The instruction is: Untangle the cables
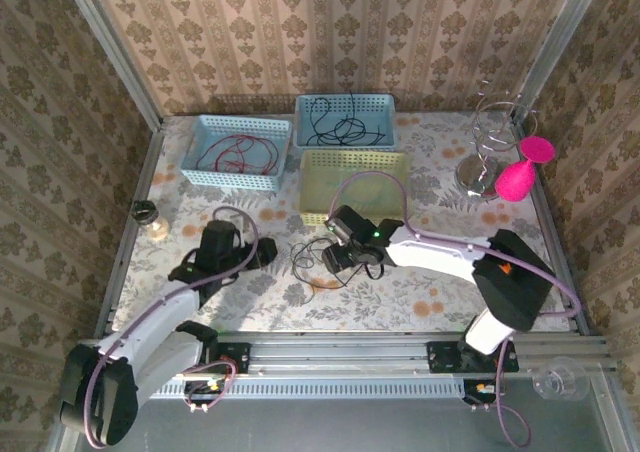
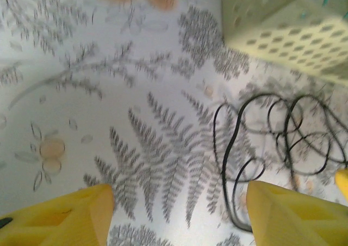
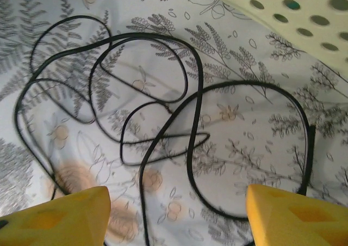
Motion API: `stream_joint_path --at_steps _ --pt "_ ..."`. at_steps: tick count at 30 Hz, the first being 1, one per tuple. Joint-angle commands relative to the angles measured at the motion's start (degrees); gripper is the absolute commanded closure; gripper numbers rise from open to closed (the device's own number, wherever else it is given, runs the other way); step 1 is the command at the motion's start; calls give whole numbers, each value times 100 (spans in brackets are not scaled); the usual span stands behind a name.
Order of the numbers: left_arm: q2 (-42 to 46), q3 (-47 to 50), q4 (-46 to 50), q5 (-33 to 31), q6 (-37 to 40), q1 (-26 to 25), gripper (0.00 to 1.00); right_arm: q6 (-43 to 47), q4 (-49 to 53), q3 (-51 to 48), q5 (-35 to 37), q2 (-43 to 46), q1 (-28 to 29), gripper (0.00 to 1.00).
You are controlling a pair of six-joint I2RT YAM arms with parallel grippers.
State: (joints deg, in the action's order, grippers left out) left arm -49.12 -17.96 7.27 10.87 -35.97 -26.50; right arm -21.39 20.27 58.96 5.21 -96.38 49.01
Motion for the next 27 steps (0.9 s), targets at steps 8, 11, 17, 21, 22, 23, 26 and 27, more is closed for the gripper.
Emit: stream_joint_path --at_steps 8,11,17,21,22,23,26,27 --pt "869 137 305 -426 -122 -136 33 -474 -184 414 153 -665 3 91" --pt "963 109 371 -404 -136 -136 33 -667 -343 69 206 29 81 100" --pt "951 133 -19 -66 -205 -153 34 -540 279 43 331 1266 499 100" --pt "855 73 -593 348 -204 -273 31 -378 771 258 426 1770 719 100" --pt "828 64 -746 429 -262 -314 26 -333 830 303 419 1898 745 100" --pt "802 81 -934 542 -299 -348 24 -308 878 333 426 1957 754 100" --pt "750 134 -1649 996 -466 -430 21 -244 962 364 633 2049 757 99" --pt "746 130 -1860 1163 -504 -456 21 -234 986 364 688 2034 752 100"
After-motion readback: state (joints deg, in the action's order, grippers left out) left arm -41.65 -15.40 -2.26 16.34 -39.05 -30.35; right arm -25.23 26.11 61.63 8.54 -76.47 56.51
